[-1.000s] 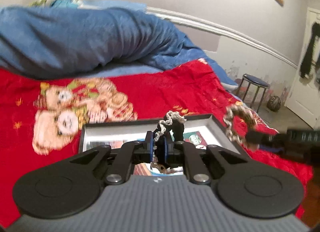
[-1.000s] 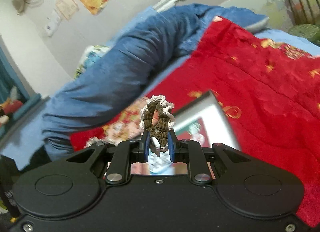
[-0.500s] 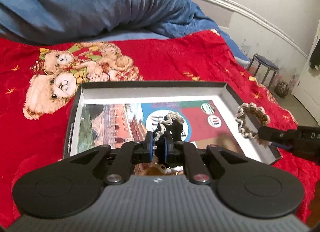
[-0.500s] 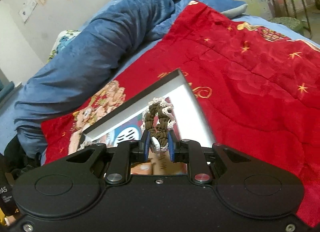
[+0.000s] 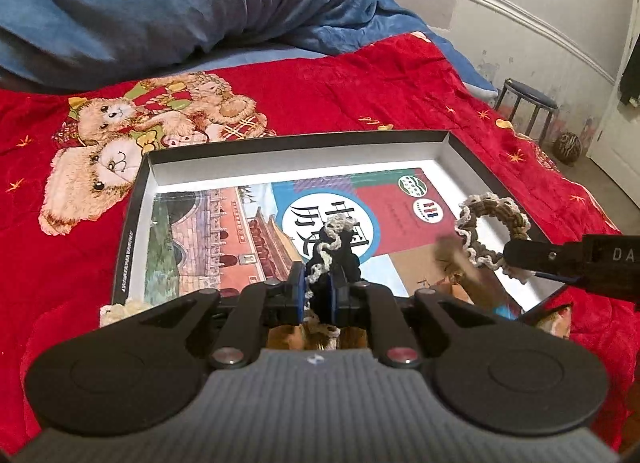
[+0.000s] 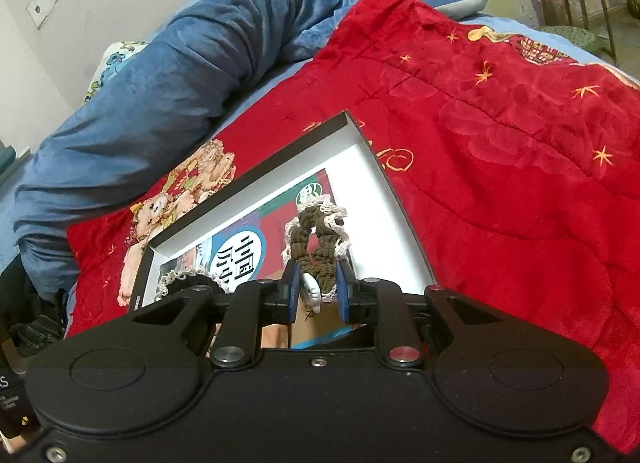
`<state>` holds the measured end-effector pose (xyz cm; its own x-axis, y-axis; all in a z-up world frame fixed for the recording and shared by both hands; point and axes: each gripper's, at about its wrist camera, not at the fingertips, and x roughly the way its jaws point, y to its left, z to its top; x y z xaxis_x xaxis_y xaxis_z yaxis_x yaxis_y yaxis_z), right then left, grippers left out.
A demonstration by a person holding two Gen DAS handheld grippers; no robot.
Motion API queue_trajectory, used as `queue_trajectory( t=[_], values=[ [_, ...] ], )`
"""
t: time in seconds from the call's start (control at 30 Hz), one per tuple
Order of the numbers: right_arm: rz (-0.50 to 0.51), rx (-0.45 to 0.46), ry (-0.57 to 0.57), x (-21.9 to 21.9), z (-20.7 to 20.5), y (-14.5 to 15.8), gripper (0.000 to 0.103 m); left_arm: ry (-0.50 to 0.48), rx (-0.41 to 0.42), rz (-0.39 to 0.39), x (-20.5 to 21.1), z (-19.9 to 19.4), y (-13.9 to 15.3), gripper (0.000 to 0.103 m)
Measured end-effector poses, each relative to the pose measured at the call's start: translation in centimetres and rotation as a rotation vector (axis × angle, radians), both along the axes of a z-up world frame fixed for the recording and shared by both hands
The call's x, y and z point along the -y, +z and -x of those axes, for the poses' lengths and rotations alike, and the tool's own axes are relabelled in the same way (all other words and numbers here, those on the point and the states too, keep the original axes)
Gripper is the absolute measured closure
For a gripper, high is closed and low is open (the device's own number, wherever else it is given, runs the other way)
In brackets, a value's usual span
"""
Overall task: Organize objects
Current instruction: 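Lower both scrunchies into the box and open both grippers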
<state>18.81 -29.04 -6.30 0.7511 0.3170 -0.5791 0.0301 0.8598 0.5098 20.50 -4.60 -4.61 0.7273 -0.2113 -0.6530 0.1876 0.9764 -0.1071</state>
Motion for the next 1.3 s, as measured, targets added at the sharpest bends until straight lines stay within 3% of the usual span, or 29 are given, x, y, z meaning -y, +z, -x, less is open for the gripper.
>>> queue_trajectory(
  t=[0.33, 0.47, 0.7, 1.2, 1.3],
  values=[
    [0.014, -0.006, 0.014, -0.4, 0.0, -0.1, 0.084, -0.014, -0.009, -0.009, 0.3, 0.1, -0.2, 0.083],
    [0.026, -0.004, 0.031, -0.8, 0.0, 0.0, 0.084, -0.008, -0.004, -0.009, 0.4, 0.2, -0.2, 0.072],
    [0.024, -0.017, 0.021, -0.9, -0.3, -0.3, 0.084, -0.01, -0.011, 0.014, 0.1, 0.2, -0.1, 0.065],
    [0.035, -0.044, 0.044, -1.5, -0.3, -0.3, 0.084, 0.025, 0.043, -0.071, 1.0, 1.7, -0.7, 0.063],
    [0.029, -0.05, 0.033, -1.3, -0.3, -0.3, 0.083, 0.027, 0.067, -0.094, 1.1, 1.9, -0.6, 0.057]
  ],
)
